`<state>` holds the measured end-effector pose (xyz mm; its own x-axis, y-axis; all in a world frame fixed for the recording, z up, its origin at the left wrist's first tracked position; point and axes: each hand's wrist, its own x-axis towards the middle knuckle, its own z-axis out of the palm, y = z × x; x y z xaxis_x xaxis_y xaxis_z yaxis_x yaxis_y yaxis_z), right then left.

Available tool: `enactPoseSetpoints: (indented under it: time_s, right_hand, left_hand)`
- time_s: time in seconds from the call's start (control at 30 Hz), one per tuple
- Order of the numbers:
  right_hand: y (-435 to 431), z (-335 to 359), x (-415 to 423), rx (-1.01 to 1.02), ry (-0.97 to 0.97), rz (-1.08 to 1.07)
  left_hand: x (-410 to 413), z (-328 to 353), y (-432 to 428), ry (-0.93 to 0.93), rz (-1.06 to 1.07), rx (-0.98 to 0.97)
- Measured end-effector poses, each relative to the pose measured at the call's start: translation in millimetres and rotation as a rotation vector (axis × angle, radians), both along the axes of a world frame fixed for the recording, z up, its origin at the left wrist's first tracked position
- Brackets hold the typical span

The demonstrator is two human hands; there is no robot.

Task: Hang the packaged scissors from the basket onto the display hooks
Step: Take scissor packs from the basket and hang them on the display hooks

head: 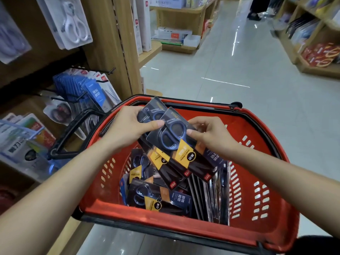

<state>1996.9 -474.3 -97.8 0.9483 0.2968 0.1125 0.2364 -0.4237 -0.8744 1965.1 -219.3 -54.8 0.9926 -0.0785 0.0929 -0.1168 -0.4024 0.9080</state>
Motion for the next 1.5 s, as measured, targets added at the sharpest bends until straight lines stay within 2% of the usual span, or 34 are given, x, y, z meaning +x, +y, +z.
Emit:
enactPoseSetpoints:
  time_s: [0.13, 0.23, 0.33, 0.43, 0.57, 0.67, 0.7, 0.77, 0.9, 1.03, 1.23, 1.3, 1.43, 1.5]
  right_hand:
    - [2, 3, -1, -0.017, -0.051, -0.071]
    - [-5, 1, 4, -0.07, -0.036, -0.137]
    - [-21, -3, 7, -0.037, 0.092, -0.381]
    - [-29, 3, 4, 0.169, 0.277, -0.542]
    - [-29, 18, 0, 0.367, 0.475, -0.502]
    - [-26, 25, -7, 0.583, 0.717, -0.302]
    - [-23, 26, -8, 0.682, 0.756, -0.244]
    - [-21, 28, -8, 0.863, 0.718, -0.179]
    - [-25, 34, -3, 1.085, 0.577, -0.193]
    - [-29, 32, -2, 1.037, 0.496, -0.264]
    - [-42, 32, -3, 0.974, 0.393, -0.339]
    - [-47, 35, -4, 0.969, 0.365, -0.321]
    - [-49, 44, -8, 0.868, 0.268, -0.265]
    - [-46, 45, -12, 0.743, 0.201, -0.203]
  left_hand:
    - [0, 3, 1, 0.015, 0.009, -0.071]
    - [2, 0, 1, -0.008, 0.112, -0.146]
    - [3, 0, 3, -0.092, 0.274, -0.191]
    - [8, 4, 9, -0.177, 0.366, -0.242]
    - [12, 15, 13, -0.185, 0.461, -0.449]
    - [10, 22, 7, -0.095, 0.476, -0.666]
    - [8, 24, 3, -0.065, 0.472, -0.712]
    - [5, 25, -2, -0.007, 0.446, -0.751]
    - [1, 21, -12, 0.099, 0.37, -0.743]
    - [-1, 9, -22, 0.247, 0.266, -0.744]
    - [-5, -2, -20, 0.292, 0.051, -0.482]
    - [-5, 3, -12, 0.32, 0.05, -0.432]
    - [1, 16, 3, 0.207, 0.126, -0.293]
    - [2, 21, -1, 0.131, 0.03, -0.134]
